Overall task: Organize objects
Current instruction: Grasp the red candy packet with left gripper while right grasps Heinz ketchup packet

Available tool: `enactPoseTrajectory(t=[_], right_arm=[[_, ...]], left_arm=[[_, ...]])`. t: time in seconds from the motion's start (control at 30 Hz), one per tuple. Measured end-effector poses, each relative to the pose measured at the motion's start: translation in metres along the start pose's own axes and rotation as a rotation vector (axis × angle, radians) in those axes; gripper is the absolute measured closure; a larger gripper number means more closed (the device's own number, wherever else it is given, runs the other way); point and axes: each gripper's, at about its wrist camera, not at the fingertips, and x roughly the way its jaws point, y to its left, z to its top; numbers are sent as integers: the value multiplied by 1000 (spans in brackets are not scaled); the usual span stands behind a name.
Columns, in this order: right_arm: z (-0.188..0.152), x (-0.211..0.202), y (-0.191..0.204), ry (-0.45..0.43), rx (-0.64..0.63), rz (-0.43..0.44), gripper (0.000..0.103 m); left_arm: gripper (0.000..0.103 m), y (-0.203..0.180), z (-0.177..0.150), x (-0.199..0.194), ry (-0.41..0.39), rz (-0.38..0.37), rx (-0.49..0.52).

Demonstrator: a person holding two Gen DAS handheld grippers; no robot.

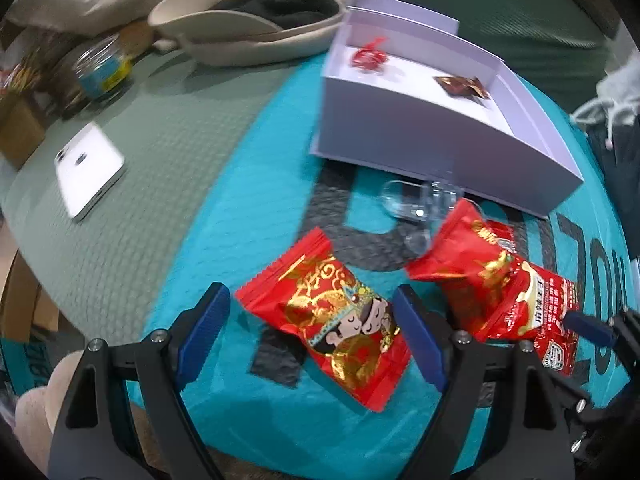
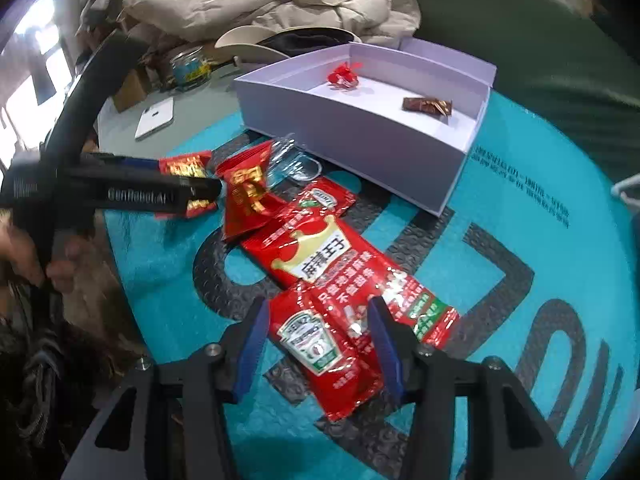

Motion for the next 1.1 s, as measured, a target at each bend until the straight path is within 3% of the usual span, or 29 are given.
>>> enactPoseTrajectory(t=[0.3, 0.37, 0.43, 0.5, 0.77, 0.93, 1.1], right_arm=[[-8, 0, 12, 40, -83, -59, 52], [-10, -1, 14, 32, -92, -70, 68], [-9, -1, 15, 31, -85, -53, 77], [-8, -1, 15, 28, -66, -22, 78], [8, 1, 23, -14, -51, 37, 79], [18, 8, 28, -32, -52, 49, 78], [21, 15, 33, -12, -68, 62, 77]], left_arm=[[20, 4, -7, -3, -2, 5, -16], [20, 4, -7, -3, -3, 7, -14], [20, 4, -7, -3, -7, 11, -4], [21, 5, -7, -4, -11, 7, -2], [64, 0, -10, -11, -36, -12, 42], [64, -7, -13, -14, 2, -64, 108], [63, 4, -13, -15, 0, -101, 56]])
